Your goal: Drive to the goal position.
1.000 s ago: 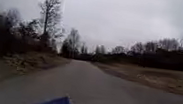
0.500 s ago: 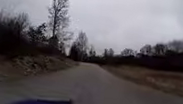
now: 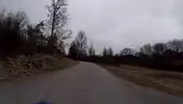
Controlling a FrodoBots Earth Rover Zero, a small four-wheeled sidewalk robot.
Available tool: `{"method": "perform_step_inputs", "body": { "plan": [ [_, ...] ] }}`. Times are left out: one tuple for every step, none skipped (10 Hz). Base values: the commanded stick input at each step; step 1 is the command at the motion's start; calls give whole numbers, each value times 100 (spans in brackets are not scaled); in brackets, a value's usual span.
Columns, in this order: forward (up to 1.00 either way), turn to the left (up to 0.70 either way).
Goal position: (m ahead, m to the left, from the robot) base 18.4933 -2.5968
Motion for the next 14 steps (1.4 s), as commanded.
{"method": "perform_step_inputs", "body": {
  "plan": [
    [100, -40],
    [100, -40],
    [100, -14],
    [100, 0],
    [100, 0],
    [100, 0],
    [100, 4],
    [100, 4],
    [100, 2],
    [100, 0],
    [100, 0],
    [100, 0],
    [100, 0],
    [100, 0]
  ]
}}
